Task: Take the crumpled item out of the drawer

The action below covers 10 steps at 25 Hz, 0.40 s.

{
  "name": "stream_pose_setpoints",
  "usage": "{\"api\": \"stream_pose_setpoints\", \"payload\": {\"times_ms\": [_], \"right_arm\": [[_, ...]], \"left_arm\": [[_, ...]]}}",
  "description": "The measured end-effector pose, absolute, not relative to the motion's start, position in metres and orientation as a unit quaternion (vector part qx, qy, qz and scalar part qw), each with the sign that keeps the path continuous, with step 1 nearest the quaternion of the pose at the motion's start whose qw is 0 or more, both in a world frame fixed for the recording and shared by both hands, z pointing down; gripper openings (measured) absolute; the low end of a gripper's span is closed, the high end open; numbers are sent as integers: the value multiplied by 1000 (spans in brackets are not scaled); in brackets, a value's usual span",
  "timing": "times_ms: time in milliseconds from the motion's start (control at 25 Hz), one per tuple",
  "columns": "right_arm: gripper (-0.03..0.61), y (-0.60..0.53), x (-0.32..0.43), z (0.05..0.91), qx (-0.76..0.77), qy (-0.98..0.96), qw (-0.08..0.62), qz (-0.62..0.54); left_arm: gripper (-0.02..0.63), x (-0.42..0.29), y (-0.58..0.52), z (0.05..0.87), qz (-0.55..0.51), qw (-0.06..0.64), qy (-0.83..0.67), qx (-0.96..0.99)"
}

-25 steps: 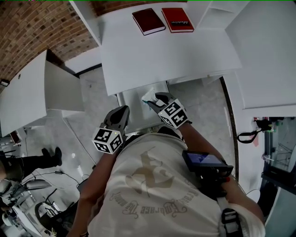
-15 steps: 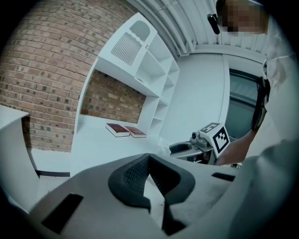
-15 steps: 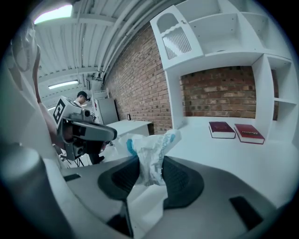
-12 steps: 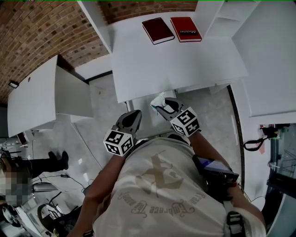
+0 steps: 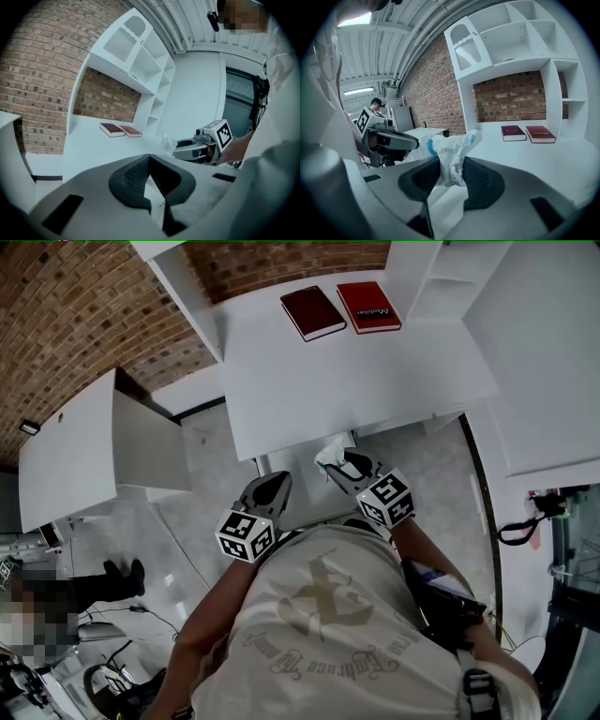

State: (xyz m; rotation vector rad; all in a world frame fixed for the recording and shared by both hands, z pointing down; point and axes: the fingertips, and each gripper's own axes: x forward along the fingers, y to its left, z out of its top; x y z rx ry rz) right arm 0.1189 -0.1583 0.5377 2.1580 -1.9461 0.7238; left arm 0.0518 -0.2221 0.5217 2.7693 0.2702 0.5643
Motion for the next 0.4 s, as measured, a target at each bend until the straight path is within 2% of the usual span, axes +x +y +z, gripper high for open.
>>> {"api": "stream_pose_setpoints", "payload": {"times_ms": [400], "right_arm": [[166,-144,133,543,726,-638,65,248]], "left_arm": [[20,64,-212,525,203,147,105,962]]}}
